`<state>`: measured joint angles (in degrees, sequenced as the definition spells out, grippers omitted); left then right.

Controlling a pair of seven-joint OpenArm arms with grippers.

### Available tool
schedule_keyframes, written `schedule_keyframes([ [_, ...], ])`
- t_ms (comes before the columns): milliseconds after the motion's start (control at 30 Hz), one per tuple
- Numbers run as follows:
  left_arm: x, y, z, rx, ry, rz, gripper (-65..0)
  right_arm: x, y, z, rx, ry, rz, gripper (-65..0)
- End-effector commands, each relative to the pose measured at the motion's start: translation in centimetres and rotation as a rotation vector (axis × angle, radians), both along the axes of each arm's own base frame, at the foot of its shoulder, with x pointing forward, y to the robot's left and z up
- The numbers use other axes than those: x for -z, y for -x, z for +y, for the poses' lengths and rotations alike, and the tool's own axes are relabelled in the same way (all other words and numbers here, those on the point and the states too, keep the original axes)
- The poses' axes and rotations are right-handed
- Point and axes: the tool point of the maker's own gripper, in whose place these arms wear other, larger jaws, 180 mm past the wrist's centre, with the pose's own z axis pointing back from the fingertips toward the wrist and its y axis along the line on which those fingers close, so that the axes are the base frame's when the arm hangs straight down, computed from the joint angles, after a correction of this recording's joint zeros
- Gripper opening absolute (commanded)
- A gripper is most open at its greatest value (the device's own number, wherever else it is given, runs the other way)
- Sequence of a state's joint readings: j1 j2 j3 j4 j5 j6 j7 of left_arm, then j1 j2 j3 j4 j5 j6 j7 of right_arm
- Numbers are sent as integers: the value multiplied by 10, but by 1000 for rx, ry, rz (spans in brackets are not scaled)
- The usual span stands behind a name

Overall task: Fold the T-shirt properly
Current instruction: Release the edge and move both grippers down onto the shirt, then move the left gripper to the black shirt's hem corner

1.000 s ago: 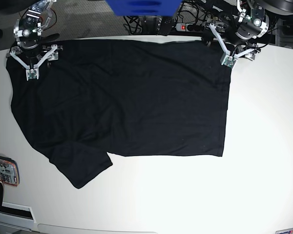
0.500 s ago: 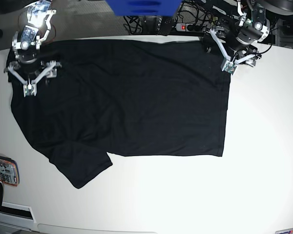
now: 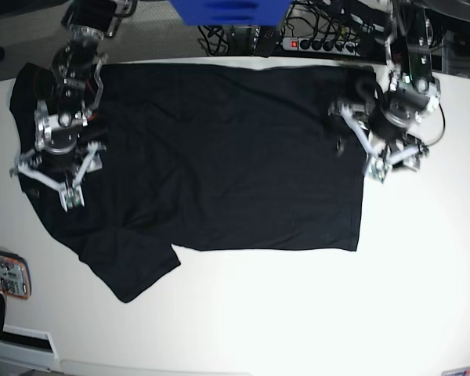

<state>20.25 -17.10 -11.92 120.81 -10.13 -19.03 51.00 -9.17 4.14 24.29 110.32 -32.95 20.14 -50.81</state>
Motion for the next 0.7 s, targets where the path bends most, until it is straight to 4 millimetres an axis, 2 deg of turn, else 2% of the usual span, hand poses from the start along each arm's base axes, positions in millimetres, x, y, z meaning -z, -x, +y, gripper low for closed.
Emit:
schedule_keyframes([
  [0,-21,-21,6,-11,-8,-83,-77,-16,-11,1,-14,14,-51,-152],
  [133,-57,-60,33,-98,-60,-124,-77,-13,-20,27,-56,-13,-39,-152],
  [233,-81,-85,46,-139,-82,-145,-74,-11,-25,46,-109,-21,-31,-152],
  [333,-95,-106,58,-157,-102,-161,-72,-8,-28,68,-154,-45,-29,-152],
  [467,-78,-139,71,-147,-31,-83,-71,-7,-34,101,-202,-100,-41,-152],
  [600,-42,-153,86,-86,55,62,-74,-4,-34,122,-256,-113,-33,-152],
  [667,-37,-164,90,-78,138,78,-75,-4,-35,132,-283,-115,-32,-152],
])
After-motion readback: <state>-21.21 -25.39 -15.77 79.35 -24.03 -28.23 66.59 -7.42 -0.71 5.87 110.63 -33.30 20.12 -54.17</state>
